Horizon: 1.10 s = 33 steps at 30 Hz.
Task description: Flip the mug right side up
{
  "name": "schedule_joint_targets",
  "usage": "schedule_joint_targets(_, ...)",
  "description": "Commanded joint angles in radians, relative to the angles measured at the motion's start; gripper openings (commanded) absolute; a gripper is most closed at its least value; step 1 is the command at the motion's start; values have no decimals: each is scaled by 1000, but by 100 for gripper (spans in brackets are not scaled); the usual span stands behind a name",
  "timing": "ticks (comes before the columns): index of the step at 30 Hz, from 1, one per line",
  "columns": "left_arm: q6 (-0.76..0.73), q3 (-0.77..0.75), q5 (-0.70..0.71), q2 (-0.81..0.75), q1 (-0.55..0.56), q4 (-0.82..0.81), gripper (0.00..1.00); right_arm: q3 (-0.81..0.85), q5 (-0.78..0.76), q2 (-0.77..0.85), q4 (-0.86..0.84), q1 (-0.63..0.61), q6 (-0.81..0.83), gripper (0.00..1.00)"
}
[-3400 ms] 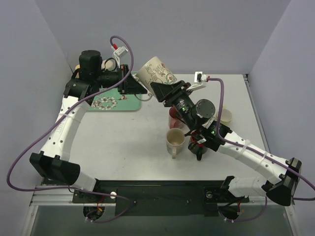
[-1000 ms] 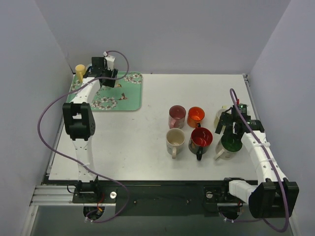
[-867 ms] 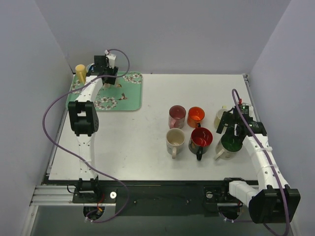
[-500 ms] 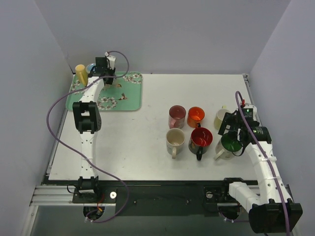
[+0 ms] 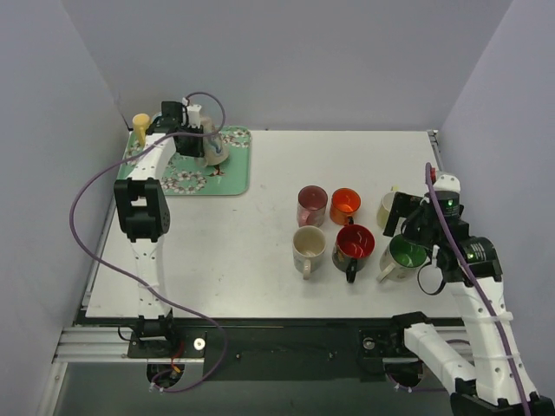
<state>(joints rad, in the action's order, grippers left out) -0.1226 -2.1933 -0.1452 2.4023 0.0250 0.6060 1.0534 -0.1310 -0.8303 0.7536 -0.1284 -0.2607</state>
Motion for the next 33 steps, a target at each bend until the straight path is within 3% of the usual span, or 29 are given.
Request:
schedule_joint_targets(1,150,1,-292,-274,3,-5,0,80,45,28,-14,-156,-38,98)
schedule_joint_targets(3,187,-31,-358,-316,4,40,0,70,108,31,-86,-223,-72,98)
schedule_joint_targets(7,286,-43,-572,-397,9,110,0,65,103,33,-288,-480,-136,99)
schedule_joint_targets(8,296,-37,-649,-435,16,112,0,57,175,17,-407,-502,-165,99)
schedule_joint_targets(11,261,-29,-692,-511,68,156,0,51,345,-74,-684,-598,-218,99)
schedule_joint_targets(13,258,-22,-708,-567,98,169,0,89,335,-133,-788,-657,-229,99)
schedule_joint_targets(19,327,79,-794,-722,180,137,0,151,303,-237,-1071,-695,-295,100)
schedule_joint_targets(28,351,259,-829,-902,297,69,0,168,205,-234,-1197,-697,-238,93)
schedule_joint_targets(33,382,313,-878,-937,375,26,0,221,223,-273,-1223,-694,-261,81)
